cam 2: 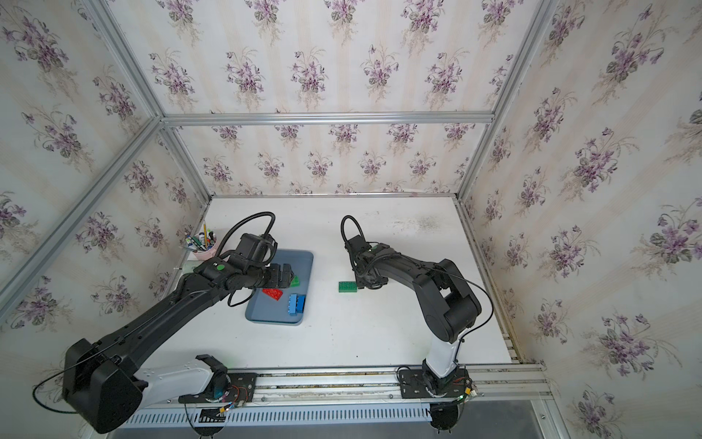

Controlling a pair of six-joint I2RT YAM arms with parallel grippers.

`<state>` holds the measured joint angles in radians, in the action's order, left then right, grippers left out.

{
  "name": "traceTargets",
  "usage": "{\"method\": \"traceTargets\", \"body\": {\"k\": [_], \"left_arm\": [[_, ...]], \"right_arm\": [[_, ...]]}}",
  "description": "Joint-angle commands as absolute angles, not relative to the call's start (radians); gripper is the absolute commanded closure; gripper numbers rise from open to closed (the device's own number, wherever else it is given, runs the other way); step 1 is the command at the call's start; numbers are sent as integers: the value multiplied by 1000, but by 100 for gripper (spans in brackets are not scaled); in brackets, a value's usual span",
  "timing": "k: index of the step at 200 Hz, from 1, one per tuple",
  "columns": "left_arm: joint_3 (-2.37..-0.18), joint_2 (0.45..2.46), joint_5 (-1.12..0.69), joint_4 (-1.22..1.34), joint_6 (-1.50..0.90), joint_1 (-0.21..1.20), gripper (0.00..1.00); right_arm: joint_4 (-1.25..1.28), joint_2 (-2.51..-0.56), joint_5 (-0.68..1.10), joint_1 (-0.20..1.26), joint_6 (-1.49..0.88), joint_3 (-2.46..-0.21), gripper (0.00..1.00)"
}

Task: Assemble a rectangle with lego
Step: Adjust the lego brick at the center of the board.

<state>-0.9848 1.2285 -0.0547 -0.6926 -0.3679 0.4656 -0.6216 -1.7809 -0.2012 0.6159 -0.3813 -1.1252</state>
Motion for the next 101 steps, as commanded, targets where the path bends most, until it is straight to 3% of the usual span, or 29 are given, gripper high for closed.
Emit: {"method": "traceTargets", "body": {"k": [1,56,101], "left_arm": [[-991,1229,-65,-680,-371,465,0],[-1002,1238,-67,-682,-374,466,0],[-1011,1252,-75,-685,-376,465,0]], "right_arm": [[-587,-1786,-212,604,-379,-1117,47],[-584,-1799,-219,601,-385,-1125,64],[-580,-1798,-218,596,-384,-1125,67]]}}
